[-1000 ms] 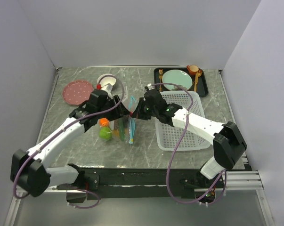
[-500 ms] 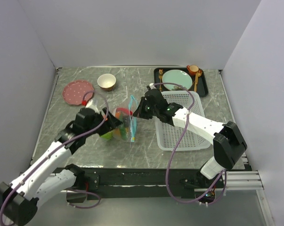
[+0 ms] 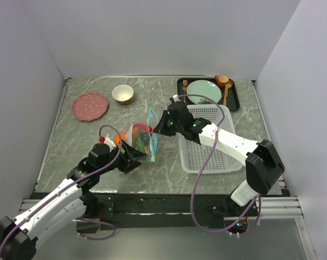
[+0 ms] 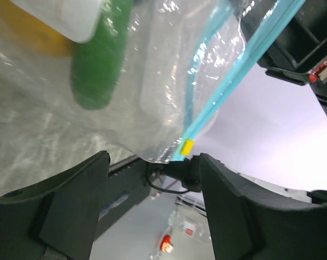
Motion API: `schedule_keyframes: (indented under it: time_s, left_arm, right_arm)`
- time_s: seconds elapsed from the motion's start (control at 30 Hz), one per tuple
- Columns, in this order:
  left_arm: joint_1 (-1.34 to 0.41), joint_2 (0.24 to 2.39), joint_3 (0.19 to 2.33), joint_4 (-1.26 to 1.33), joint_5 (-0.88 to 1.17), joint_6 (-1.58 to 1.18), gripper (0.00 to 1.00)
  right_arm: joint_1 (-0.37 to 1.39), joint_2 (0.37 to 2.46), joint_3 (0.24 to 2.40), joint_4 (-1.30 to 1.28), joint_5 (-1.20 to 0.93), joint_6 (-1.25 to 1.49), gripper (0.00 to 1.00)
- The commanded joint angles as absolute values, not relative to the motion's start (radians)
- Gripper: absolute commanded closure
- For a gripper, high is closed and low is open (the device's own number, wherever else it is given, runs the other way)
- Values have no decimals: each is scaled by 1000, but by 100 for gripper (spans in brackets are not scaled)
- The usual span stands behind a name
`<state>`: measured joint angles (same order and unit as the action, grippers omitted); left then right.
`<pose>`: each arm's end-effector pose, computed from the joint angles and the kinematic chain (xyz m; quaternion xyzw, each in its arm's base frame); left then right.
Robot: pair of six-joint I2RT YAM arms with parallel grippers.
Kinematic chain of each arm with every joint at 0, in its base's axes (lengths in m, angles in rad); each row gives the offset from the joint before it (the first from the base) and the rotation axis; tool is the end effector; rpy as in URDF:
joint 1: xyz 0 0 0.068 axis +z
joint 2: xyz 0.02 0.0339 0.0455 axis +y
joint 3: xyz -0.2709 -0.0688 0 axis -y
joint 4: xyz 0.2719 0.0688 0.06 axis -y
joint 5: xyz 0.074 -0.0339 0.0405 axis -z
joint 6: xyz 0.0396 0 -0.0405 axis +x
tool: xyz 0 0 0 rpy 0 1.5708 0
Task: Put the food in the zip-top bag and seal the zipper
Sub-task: Zip the zipper food storage bag at the center of the board.
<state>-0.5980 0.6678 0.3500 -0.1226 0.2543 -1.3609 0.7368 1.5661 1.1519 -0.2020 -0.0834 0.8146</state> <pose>0.1481 -0.1129 0.2054 -0.2488 0.8027 -0.5007 0.2073 0.2825 0.2607 0.2643 0.0154 0.8875 0.3478 0.3018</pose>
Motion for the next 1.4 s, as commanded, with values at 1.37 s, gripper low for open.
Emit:
schedule_keyframes:
  time_s: [1.37]
  left_arm:
    - [-723,878,235,351,91,-1637,54]
  right_arm:
    - [713,1505,1164,-169,-124,844,94]
